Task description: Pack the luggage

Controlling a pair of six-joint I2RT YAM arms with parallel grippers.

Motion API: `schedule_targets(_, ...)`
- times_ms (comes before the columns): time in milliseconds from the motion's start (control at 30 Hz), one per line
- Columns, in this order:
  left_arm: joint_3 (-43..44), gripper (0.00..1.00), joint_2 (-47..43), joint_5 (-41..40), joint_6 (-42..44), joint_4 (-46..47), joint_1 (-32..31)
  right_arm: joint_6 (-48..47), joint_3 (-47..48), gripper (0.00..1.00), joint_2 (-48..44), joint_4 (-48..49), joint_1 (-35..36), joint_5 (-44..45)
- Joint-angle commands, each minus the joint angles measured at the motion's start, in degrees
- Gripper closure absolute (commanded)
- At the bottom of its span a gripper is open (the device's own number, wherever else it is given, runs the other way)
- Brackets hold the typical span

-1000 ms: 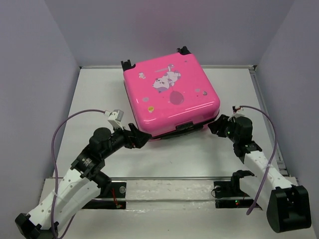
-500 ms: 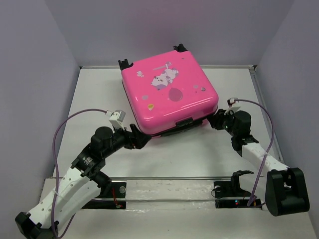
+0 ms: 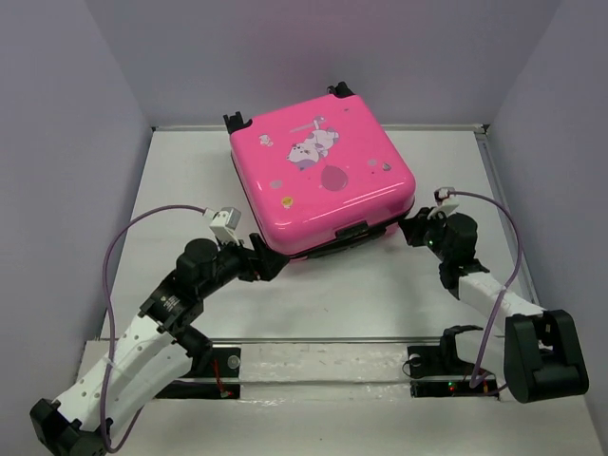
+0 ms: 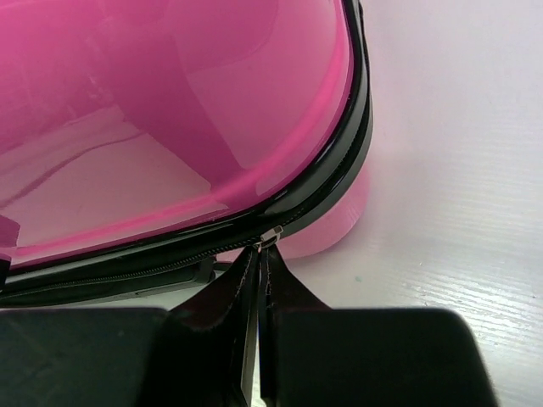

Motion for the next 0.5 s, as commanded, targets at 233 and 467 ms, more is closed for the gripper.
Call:
schedule_targets(233,1.95,0.02,4.27,-2.35,-0.19,15.36,-0.15,4.59,-3.68,0.93,-2.45,5.40,8.97,3.07)
schedule_targets(467,3.09,0.02,12.44,-2.88,0.16,22.41,-0.15,7.40,-2.18,0.93,-8.43,-12.16,24.36,11.78)
